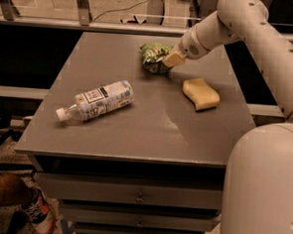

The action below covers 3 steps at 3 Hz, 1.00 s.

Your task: Pick green jalapeno chip bag

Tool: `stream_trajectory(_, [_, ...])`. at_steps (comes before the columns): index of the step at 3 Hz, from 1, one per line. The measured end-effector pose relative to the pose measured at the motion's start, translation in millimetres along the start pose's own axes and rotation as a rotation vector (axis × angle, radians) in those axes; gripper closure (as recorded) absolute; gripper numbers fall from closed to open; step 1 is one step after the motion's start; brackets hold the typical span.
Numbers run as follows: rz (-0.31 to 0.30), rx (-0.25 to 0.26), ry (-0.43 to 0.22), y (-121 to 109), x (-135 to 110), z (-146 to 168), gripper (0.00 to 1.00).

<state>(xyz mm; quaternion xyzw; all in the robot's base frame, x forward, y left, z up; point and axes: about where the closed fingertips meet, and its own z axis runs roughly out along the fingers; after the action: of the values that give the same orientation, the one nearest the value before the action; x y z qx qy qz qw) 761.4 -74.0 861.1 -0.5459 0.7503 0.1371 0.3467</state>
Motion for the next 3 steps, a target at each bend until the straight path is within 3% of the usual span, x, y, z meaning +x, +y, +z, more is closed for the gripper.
stream_trajectory(3, [-0.242, 0.178, -0.143, -10.3, -89.1, -78.2, 1.0])
